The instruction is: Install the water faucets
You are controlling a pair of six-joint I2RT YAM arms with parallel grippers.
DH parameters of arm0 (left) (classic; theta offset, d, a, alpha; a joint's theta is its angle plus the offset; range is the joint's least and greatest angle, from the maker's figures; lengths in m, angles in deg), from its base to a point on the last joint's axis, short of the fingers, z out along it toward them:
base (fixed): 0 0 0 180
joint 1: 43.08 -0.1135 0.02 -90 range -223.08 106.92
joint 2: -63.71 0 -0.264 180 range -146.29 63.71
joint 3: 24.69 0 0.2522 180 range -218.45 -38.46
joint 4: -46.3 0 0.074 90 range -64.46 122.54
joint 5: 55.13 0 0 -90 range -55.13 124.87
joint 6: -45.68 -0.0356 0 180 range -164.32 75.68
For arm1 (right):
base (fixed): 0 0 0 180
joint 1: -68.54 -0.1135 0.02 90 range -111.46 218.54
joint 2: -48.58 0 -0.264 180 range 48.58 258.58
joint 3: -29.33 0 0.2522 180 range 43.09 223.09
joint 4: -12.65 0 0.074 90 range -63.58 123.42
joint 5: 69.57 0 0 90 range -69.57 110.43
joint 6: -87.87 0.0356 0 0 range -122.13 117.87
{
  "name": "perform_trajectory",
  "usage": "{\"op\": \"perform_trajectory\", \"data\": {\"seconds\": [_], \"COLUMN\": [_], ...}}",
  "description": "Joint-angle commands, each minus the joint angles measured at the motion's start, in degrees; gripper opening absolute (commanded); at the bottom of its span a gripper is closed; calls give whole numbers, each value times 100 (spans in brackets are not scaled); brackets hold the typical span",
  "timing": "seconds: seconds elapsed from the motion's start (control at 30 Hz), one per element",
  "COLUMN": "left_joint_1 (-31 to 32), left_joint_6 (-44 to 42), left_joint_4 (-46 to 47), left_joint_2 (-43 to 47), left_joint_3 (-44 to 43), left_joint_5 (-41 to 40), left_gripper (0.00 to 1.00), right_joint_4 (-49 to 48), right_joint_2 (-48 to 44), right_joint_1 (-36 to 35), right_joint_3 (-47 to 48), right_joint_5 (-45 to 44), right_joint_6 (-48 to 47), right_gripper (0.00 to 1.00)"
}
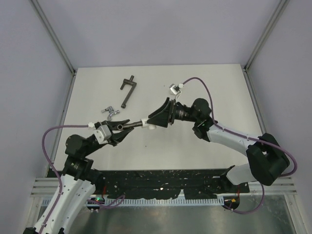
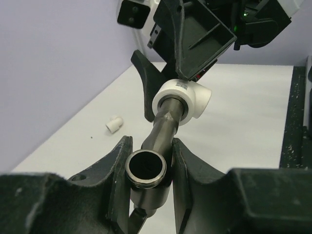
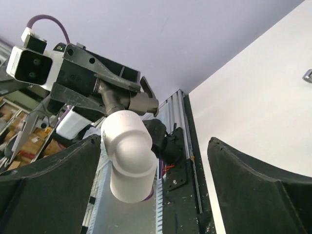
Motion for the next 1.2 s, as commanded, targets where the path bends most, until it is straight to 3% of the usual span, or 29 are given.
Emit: {"op": "perform_trajectory", "data": {"seconds": [0.0, 0.23, 0.3, 0.53, 0.97, 1.17], "left_joint_1": [-9, -17, -17, -17, -17, -17], "left_joint_6": [1460, 3473, 4168, 5953, 6992, 6939], "left_joint_4": [116, -983, -984, -106, 537, 423], "left_joint_2": [72, -331, -490, -1166, -1817, -1843], "left_joint_3": [-67, -638, -656, -586, -937, -1016], "left_joint_5": [-555, -908, -829, -320, 559, 665], "left_gripper": [0, 0, 0, 0, 0, 0], "right_joint_4": [486, 1251, 1094, 1163, 2341, 2324], "right_joint_2": [-686, -1408, -1680, -2428, -2226, -2024], "right_joint_1": [185, 229, 220, 150, -412, -474], "right_joint_3": [198, -30, -223, -716, -172, 39], "right_joint_5": [-197, -180, -92, -66, 15, 6], "right_joint_6": [-1356, -4119, -4908, -6229, -7443, -7338], "right_gripper": [95, 95, 95, 95, 100, 88]}}
